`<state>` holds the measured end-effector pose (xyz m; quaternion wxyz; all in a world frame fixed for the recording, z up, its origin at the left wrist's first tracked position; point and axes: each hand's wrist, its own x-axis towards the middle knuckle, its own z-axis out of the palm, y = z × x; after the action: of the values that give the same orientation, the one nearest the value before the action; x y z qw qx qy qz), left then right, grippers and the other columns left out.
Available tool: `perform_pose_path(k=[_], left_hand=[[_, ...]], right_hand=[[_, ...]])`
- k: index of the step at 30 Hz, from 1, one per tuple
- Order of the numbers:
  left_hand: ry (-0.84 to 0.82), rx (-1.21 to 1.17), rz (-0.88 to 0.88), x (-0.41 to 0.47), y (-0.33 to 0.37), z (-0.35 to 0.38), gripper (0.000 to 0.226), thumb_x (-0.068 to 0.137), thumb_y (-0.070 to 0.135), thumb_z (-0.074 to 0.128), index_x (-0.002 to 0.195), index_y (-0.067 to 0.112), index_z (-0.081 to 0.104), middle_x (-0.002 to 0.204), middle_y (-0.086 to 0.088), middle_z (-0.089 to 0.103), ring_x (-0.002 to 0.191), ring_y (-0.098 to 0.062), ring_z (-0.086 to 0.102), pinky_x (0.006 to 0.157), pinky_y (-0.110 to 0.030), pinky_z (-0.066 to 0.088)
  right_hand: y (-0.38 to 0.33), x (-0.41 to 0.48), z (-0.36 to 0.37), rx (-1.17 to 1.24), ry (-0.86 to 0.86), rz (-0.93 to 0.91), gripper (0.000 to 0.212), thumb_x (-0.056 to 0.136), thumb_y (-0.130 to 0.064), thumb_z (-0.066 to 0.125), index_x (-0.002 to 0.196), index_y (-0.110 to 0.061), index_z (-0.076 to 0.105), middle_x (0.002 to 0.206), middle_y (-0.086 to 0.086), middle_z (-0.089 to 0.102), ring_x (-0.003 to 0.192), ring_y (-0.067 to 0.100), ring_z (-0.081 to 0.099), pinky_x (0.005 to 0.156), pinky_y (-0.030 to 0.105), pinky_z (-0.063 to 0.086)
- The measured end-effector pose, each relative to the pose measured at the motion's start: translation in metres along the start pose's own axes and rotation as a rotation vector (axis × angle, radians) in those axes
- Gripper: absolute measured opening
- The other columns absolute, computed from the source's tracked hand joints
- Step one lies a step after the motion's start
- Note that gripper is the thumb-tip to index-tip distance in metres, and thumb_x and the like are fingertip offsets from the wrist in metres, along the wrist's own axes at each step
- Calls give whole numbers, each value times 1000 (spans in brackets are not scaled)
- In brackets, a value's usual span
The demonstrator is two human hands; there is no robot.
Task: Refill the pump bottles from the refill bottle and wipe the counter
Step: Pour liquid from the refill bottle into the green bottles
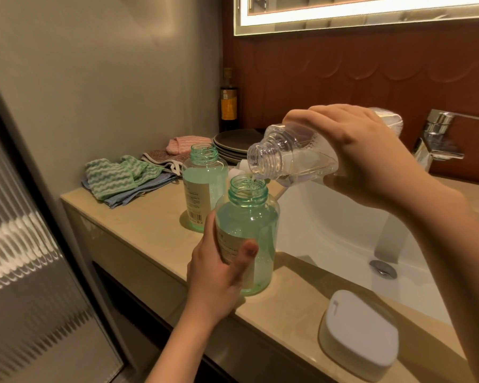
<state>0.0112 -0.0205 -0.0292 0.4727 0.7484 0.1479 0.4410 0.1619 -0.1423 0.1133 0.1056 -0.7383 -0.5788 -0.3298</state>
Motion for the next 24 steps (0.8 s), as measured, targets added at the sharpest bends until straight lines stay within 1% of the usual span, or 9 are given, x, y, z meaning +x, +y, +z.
perform_pose_path(k=[3, 9, 13, 18, 22, 24], left_hand=[[4, 1, 0, 0, -1, 0, 81, 54, 96, 37, 115, 43, 45, 105, 26, 63, 98, -1, 61, 85, -36, 50], [-2, -1, 8, 0, 0, 0, 78, 55, 95, 37, 113, 44, 45, 105, 31, 61, 97, 5, 59, 84, -31, 49], [-6, 4, 8, 0, -1, 0, 82, 55, 96, 36, 116, 42, 45, 107, 28, 61, 98, 2, 60, 85, -34, 50], [-2, 3, 9, 0, -2, -1, 81, 55, 95, 37, 118, 44, 43, 107, 28, 61, 99, -1, 61, 85, -34, 50], [-8, -2, 11, 0, -1, -1, 80, 56, 95, 36, 116, 44, 44, 108, 29, 60, 99, 4, 59, 85, -32, 49], [-6, 0, 11, 0, -1, -1, 80, 55, 96, 36, 115, 44, 44, 108, 30, 60, 98, 4, 59, 85, -32, 49]], right_hand=[[0, 0, 0, -5, -1, 1, 85, 63, 3, 78, 137, -19, 42, 124, 10, 58, 114, 34, 52, 97, 43, 37], [0, 0, -1, -1, 5, 3, 84, 64, 3, 78, 137, -19, 43, 124, 11, 58, 113, 34, 52, 97, 42, 37], [0, 0, 0, -3, 0, -2, 84, 65, 3, 78, 137, -19, 42, 124, 10, 58, 114, 34, 52, 97, 43, 37], [0, 0, 0, -5, 7, -2, 84, 64, 3, 78, 137, -19, 43, 124, 11, 58, 114, 34, 52, 97, 43, 37], [0, 0, 0, -4, 6, -5, 84, 64, 2, 79, 137, -18, 43, 123, 11, 58, 113, 34, 53, 97, 43, 37], [0, 1, 0, -2, 8, -5, 83, 64, 2, 79, 137, -18, 44, 123, 12, 58, 113, 35, 53, 97, 43, 37]])
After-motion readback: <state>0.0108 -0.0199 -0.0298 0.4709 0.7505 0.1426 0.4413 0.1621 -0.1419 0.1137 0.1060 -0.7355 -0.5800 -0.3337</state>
